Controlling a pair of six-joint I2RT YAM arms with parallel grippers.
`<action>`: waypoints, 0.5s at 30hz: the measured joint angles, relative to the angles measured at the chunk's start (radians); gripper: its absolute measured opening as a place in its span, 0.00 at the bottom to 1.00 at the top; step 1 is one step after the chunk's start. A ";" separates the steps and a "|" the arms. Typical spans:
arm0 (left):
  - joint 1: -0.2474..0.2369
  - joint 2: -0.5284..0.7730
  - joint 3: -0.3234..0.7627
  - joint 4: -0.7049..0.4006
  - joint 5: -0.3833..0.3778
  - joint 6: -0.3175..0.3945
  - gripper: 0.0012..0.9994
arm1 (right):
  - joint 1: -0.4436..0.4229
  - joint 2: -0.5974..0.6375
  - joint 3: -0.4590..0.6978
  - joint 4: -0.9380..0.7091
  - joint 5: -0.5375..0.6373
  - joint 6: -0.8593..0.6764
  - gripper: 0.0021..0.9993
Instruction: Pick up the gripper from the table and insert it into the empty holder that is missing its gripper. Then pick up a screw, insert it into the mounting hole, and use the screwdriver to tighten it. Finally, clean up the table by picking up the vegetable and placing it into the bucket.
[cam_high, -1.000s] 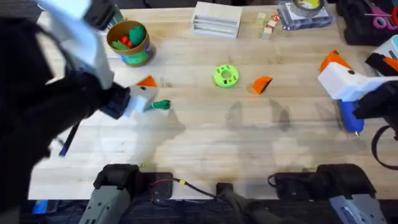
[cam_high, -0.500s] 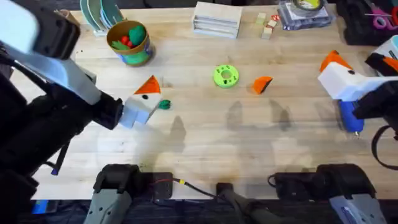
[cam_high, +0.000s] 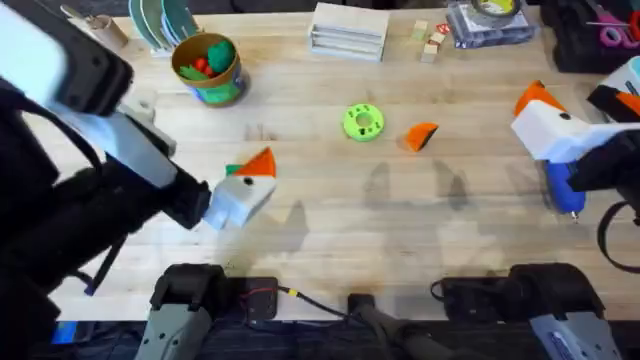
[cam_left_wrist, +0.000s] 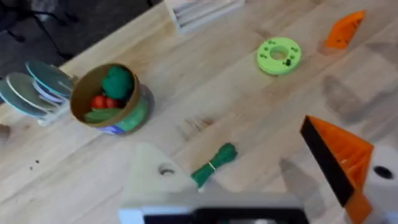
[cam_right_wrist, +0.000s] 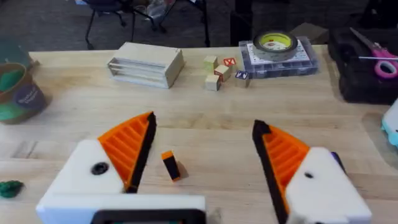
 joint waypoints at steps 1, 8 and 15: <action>0.000 0.000 0.000 -0.021 0.005 0.000 0.99 | 0.000 0.000 0.000 0.000 0.000 0.000 0.99; 0.000 0.000 0.000 -0.005 0.060 0.000 0.99 | 0.000 0.000 0.000 0.000 0.000 0.000 0.99; 0.000 0.000 -0.004 0.263 0.103 -0.003 0.99 | 0.000 0.000 0.000 0.000 0.000 0.000 0.99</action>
